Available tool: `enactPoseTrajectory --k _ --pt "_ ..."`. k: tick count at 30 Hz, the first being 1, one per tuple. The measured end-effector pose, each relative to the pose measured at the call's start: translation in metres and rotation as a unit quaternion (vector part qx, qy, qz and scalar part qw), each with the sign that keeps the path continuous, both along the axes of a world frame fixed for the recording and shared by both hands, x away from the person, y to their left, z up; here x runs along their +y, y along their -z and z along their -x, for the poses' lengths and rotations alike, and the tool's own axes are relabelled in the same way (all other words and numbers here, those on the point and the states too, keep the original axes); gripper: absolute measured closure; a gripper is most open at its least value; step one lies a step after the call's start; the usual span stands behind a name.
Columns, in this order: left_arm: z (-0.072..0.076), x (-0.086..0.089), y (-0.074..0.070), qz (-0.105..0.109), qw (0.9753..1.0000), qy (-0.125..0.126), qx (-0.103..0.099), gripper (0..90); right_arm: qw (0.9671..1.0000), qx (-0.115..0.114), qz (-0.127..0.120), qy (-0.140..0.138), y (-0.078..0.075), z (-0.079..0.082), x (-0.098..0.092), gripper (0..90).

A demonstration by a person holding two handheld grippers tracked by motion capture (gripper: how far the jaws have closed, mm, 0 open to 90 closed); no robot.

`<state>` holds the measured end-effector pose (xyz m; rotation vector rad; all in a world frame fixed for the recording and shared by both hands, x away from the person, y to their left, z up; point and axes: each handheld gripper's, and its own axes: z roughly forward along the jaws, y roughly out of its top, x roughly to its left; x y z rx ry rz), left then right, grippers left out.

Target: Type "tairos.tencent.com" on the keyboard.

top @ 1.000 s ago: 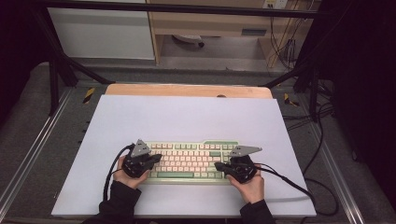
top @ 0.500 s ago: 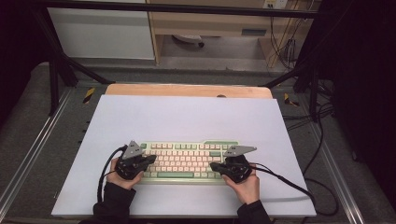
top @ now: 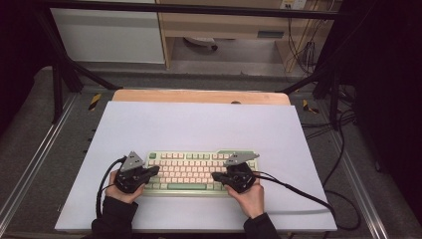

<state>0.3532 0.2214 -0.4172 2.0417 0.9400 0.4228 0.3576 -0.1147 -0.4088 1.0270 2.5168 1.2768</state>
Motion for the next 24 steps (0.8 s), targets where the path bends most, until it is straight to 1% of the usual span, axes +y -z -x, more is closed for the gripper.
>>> enactPoseTrajectory --k 3,12,14,24 --pt "0.0 0.0 0.0 0.001 1.0 0.001 0.002 90.0 1.0 0.002 -0.005 -0.002 0.001 -0.001 0.006 90.0" --pt "-0.001 0.001 0.002 0.001 1.0 0.002 0.005 90.0 0.9999 0.004 -0.001 -0.015 0.005 -0.005 0.03 90.0" --pt "-0.002 0.001 0.002 0.001 1.0 0.002 0.004 90.0 0.9998 0.005 -0.003 -0.018 0.007 -0.006 0.036 90.0" --pt "-0.002 0.0 0.003 0.001 1.0 0.003 0.005 90.0 0.9996 0.013 -0.006 -0.024 0.014 -0.009 0.052 90.0"
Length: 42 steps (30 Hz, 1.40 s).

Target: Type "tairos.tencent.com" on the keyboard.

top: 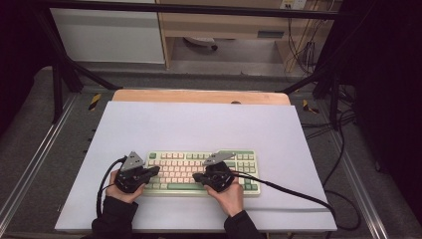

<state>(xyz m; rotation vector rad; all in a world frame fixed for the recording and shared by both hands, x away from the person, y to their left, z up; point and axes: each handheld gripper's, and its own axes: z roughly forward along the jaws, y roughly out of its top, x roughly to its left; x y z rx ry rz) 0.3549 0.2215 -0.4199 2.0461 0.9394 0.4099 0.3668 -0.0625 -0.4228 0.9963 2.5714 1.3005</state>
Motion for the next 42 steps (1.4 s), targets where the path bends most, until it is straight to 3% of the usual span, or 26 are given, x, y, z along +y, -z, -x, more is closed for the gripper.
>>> enactPoseTrajectory --k 26,42 --pt "0.0 0.0 0.0 0.0 1.0 0.0 0.001 90.0 0.9999 0.006 0.011 -0.011 0.01 -0.003 0.01 90.0" --pt "0.0 0.001 -0.001 0.001 1.0 0.0 -0.002 90.0 0.9999 -0.012 0.012 -0.004 -0.007 -0.003 -0.001 90.0"
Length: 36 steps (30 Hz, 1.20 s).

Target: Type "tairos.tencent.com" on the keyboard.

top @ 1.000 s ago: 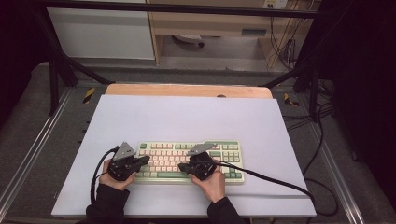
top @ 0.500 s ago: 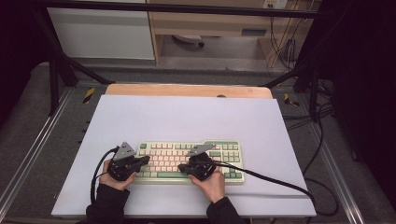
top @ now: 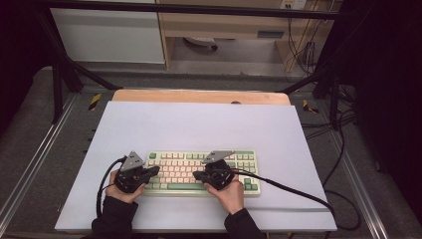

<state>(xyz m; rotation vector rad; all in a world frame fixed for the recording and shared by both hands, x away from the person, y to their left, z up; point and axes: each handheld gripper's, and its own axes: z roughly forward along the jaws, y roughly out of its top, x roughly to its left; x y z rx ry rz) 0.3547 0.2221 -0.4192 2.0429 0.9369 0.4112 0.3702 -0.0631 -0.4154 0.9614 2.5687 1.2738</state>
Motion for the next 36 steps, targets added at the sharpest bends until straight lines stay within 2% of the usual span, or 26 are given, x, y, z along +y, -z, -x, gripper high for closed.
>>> enactPoseTrajectory --k 11,20,29,31,36 --pt "0.001 -0.001 -0.001 0.001 1.0 0.002 0.0 90.0 0.9998 -0.006 0.003 0.017 -0.01 0.001 -0.022 90.0" --pt "0.002 -0.007 -0.001 -0.001 1.0 0.008 0.001 90.0 0.9993 -0.005 0.006 0.038 -0.009 0.002 -0.045 90.0" --pt "0.005 -0.016 -0.003 0.003 0.9998 0.018 0.001 90.0 0.9985 -0.004 0.008 0.055 -0.009 0.004 -0.067 90.0" --pt "0.005 -0.02 -0.003 0.003 0.9998 0.022 0.002 90.0 0.9984 -0.009 0.01 0.055 -0.008 0.005 -0.072 90.0" --pt "0.006 -0.029 -0.001 -0.001 0.9995 0.032 0.006 90.0 0.9978 -0.005 0.01 0.065 -0.008 0.008 -0.083 90.0"
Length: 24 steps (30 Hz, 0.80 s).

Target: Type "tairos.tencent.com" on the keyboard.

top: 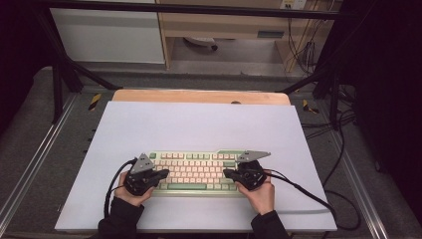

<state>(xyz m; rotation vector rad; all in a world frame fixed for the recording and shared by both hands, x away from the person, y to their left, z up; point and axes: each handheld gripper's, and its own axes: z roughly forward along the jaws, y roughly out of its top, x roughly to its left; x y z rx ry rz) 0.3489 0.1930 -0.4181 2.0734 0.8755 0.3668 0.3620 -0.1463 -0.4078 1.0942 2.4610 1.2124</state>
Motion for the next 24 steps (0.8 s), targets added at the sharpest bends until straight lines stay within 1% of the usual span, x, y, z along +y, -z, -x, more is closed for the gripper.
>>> enactPoseTrajectory --k 5,11,13,18,19,24 --pt "0.0 -0.009 0.004 -0.005 0.9999 0.009 0.005 90.0 1.0 0.001 -0.002 0.004 0.002 0.003 -0.009 90.0" --pt "0.0 -0.019 0.007 -0.012 0.9997 0.018 0.01 90.0 1.0 0.001 -0.004 0.008 0.005 0.005 -0.016 90.0" --pt "0.0 -0.02 0.009 -0.014 0.9996 0.02 0.012 90.0 1.0 -0.003 -0.005 0.005 0.005 0.005 -0.017 90.0" --pt "0.0 -0.02 0.01 -0.016 0.9996 0.021 0.012 90.0 0.9999 -0.005 -0.008 0.007 0.005 0.005 -0.019 90.0" --pt "0.0 -0.02 0.01 -0.016 0.9996 0.021 0.013 90.0 0.9999 -0.002 -0.008 0.009 0.005 0.006 -0.019 90.0" --pt "0.0 -0.02 0.011 -0.018 0.9995 0.021 0.013 90.0 0.9999 -0.001 -0.009 0.009 0.006 0.006 -0.02 90.0"
